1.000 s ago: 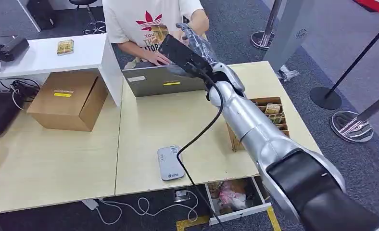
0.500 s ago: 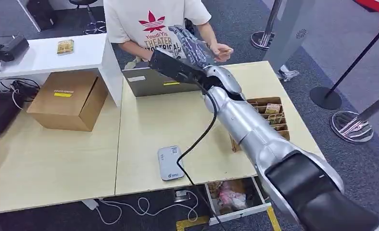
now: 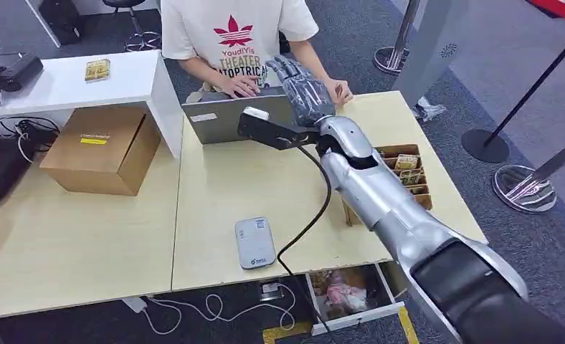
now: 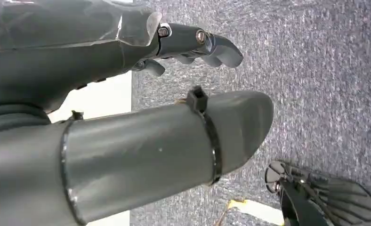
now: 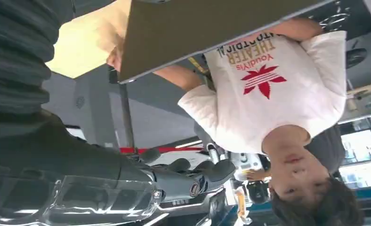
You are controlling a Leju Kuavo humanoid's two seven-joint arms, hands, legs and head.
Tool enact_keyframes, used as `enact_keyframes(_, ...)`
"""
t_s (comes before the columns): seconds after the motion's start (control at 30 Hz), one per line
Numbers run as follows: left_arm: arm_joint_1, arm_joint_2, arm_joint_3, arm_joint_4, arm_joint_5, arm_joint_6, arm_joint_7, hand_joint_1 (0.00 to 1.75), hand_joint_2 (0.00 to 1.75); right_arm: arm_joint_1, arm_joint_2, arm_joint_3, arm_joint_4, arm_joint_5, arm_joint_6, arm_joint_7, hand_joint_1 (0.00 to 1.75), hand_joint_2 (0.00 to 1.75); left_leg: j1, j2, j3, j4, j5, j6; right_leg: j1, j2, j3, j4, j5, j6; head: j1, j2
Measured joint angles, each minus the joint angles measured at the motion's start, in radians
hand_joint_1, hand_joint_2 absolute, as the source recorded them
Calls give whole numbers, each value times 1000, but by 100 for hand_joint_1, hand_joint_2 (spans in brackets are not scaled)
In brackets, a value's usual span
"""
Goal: Pass the card to the sensor for recognition and then transmit it.
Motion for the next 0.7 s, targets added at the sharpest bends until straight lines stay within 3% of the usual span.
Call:
enact_keyframes(0.5, -2, 3, 0, 0, -26, -31, -23, 0, 0, 151, -170, -35, -113, 112, -16, 91, 0, 175, 0, 0, -1, 0, 0, 0, 0, 1, 0, 0, 0, 0, 0, 0)
enact_keyframes(0.7, -4, 6, 0, 0, -30, -34, -15, 0, 0, 178, -207, -56, -140, 200, 99, 146, 0, 175, 0, 0, 0, 0, 0, 0, 0, 0, 0, 0, 0, 0, 0, 0)
